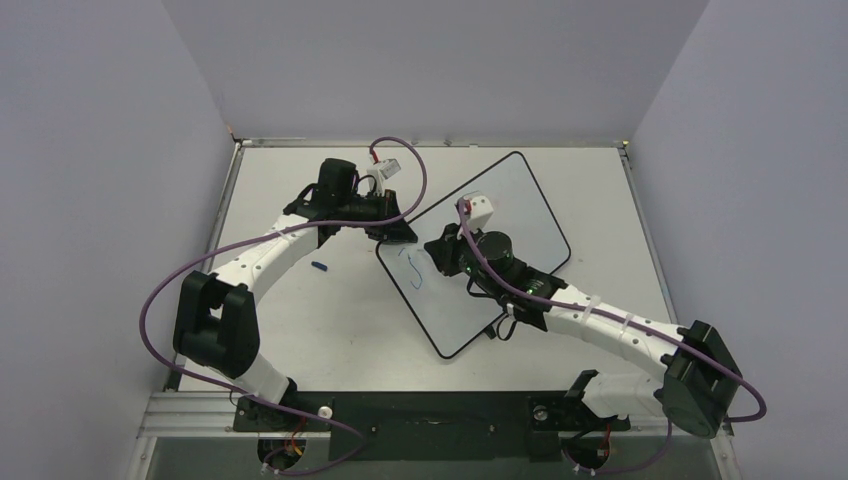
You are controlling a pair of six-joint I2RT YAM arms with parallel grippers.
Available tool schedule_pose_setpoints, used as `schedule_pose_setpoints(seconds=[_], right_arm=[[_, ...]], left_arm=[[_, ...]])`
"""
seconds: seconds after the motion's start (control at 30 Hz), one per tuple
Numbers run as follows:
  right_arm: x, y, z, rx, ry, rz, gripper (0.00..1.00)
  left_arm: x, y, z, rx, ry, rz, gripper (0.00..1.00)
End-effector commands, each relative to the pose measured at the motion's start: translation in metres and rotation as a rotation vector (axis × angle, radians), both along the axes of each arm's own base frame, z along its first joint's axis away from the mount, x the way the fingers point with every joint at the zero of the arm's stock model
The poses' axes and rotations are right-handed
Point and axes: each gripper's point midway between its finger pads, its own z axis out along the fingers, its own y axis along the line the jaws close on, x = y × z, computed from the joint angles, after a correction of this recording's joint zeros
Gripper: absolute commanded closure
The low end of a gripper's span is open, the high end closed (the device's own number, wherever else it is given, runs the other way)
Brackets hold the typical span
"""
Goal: Write a sentence on the whiteboard
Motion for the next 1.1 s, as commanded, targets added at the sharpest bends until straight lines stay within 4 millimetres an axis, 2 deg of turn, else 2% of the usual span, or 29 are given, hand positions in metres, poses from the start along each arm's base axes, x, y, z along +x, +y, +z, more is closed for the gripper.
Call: schedule_pose_setpoints(seconds=[0.0,0.3,0.53,0.87,1.07], right_arm=[[-0.008,0.003,-0.013,-0.009,0.029,0.025,1.00],[-0.020,-0.003,-0.023,-0.009,0.056,0.031,1.00],[-0.024,-0.019,-0.028,-0.031,0.058,-0.010,1.00],[-0.011,-0.031,-0.027,-0.090,0.042,-0.094,1.00],[-0.002,-0.032,-0.012,-0.096,0.012,-0.125,1.00]], left_arm=[[0.009,0.003,-0.008,0.095,-0.094,0.017,1.00],[0.009,0.004,-0.007,0.096,-0.095,0.020,1.00],[0.010,0.003,-0.007,0.095,-0.096,0.020,1.00],[0.009,0.003,-0.007,0.096,-0.095,0.018,1.00],[0.008,0.003,-0.009,0.095,-0.095,0.014,1.00]])
